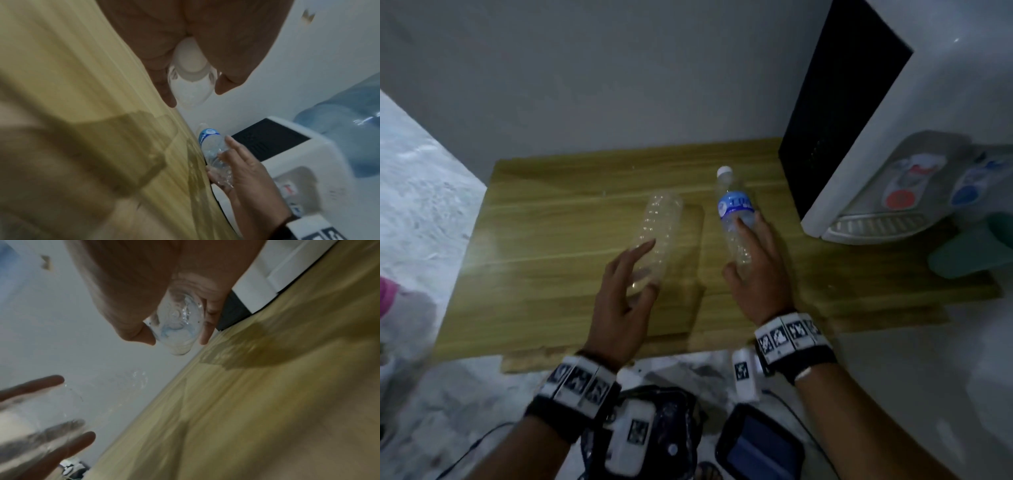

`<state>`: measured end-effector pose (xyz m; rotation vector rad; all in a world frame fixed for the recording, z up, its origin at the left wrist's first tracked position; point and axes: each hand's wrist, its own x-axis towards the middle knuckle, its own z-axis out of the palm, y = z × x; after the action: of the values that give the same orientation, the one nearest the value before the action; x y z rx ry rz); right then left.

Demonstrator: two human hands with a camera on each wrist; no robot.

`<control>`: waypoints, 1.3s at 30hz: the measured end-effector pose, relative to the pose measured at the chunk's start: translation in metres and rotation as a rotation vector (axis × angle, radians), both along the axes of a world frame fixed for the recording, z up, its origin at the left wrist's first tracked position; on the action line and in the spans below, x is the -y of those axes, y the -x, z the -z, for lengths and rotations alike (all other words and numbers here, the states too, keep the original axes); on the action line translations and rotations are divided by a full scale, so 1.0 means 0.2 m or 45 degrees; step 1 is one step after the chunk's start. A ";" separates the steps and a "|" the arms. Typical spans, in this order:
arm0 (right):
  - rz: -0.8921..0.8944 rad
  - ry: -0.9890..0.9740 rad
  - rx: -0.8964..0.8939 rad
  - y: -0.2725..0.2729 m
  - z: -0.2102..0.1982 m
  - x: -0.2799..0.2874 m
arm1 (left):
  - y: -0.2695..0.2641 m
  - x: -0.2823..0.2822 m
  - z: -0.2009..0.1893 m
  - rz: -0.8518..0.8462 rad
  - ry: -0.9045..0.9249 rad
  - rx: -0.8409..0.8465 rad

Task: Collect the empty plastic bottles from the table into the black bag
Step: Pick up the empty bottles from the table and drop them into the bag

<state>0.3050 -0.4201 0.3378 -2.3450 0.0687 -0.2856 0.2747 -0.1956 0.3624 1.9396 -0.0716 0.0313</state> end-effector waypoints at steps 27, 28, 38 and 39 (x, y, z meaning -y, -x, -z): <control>0.137 -0.372 -1.004 1.88 0.85 -0.89 | 1.63 -0.99 0.91 0.003 -0.071 -1.255; 0.148 -0.366 -1.047 1.86 0.94 -0.88 | 1.61 -0.97 0.99 -0.012 -0.077 -1.295; 0.203 -0.353 -1.153 1.54 1.66 -0.89 | 1.34 -0.80 1.79 -0.101 -0.276 -1.431; 0.202 -0.369 -1.155 1.51 1.70 -0.89 | 1.30 -0.78 1.83 -0.134 -0.286 -1.418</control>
<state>0.0033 -0.2415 -0.0022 -2.0008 0.6812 0.6845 0.0155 -0.0401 -0.0044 1.9265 0.7877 -1.0068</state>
